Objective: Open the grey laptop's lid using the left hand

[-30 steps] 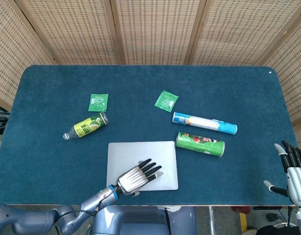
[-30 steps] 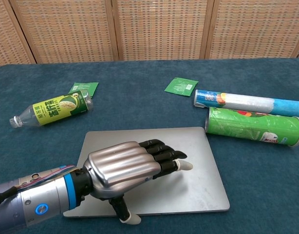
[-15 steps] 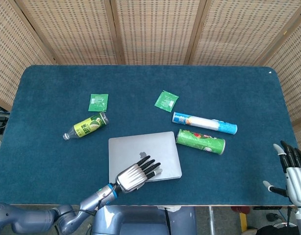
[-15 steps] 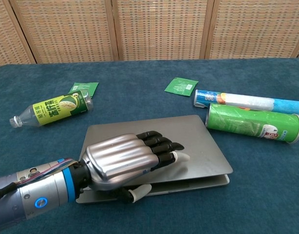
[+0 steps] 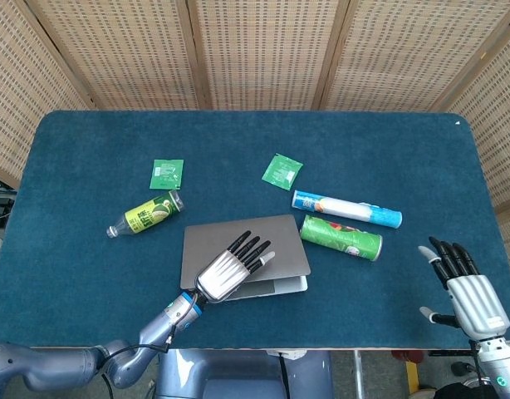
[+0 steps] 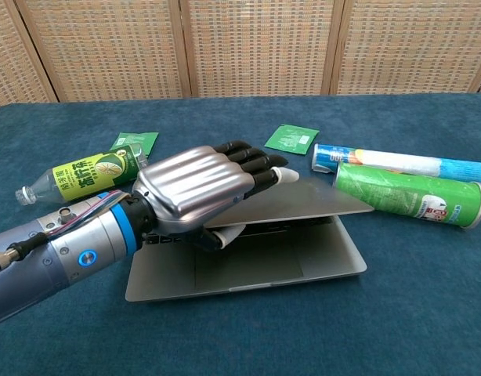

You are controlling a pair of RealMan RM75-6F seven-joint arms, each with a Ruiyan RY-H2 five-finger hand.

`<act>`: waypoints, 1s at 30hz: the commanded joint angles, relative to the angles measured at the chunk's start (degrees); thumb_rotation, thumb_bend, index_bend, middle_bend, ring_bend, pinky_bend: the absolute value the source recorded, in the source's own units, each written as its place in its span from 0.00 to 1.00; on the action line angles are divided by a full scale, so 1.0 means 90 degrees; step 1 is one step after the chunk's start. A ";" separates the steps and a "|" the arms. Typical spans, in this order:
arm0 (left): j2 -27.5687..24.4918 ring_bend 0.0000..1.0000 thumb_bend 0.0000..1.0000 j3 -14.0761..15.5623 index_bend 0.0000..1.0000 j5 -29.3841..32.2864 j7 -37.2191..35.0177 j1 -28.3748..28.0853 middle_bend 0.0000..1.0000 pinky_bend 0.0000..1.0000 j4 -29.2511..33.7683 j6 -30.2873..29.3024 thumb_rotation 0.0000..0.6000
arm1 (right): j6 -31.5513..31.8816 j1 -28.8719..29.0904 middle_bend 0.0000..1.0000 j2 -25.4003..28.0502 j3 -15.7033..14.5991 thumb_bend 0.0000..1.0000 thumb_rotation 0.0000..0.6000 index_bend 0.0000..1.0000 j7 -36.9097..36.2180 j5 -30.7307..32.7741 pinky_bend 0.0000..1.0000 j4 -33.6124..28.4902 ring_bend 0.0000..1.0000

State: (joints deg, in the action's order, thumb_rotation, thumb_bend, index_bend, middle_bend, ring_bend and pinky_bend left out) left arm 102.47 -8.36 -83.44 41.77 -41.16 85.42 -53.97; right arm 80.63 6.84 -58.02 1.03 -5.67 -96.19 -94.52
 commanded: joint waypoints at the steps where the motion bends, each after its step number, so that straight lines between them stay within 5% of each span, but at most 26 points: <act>1: 0.0014 0.00 0.58 -0.0088 0.00 0.0198 -0.0006 -0.0048 0.00 0.00 0.0003 0.0040 1.00 | -0.0268 0.0233 0.15 -0.0059 -0.0131 0.39 1.00 0.23 -0.0185 -0.0287 0.03 0.0128 0.04; 7: -0.0067 0.00 0.58 -0.0304 0.00 0.0485 -0.0284 -0.0110 0.00 0.00 0.0069 -0.0022 1.00 | -0.1419 0.1049 0.20 -0.0639 -0.0417 0.57 1.00 0.29 -0.0306 -0.0926 0.13 0.0510 0.11; 19: -0.0480 0.00 0.58 -0.0414 0.00 0.0829 -0.0836 -0.0274 0.00 0.00 0.0373 0.0032 1.00 | -0.2712 0.2144 0.20 -0.1561 -0.0268 0.71 1.00 0.28 -0.0398 -0.0625 0.15 0.0700 0.11; 30: -0.0638 0.00 0.58 -0.0427 0.00 0.1145 -0.1297 -0.0383 0.00 0.00 0.0534 0.0102 1.00 | -0.3115 0.2472 0.24 -0.2051 -0.0181 0.74 1.00 0.28 0.0162 -0.0125 0.21 0.0581 0.16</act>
State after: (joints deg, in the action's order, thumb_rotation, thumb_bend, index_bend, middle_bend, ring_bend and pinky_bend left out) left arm 96.87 -12.15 -73.27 30.23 -44.49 90.14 -53.15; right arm 52.85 28.84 -76.03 -0.60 -4.76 -97.63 -89.29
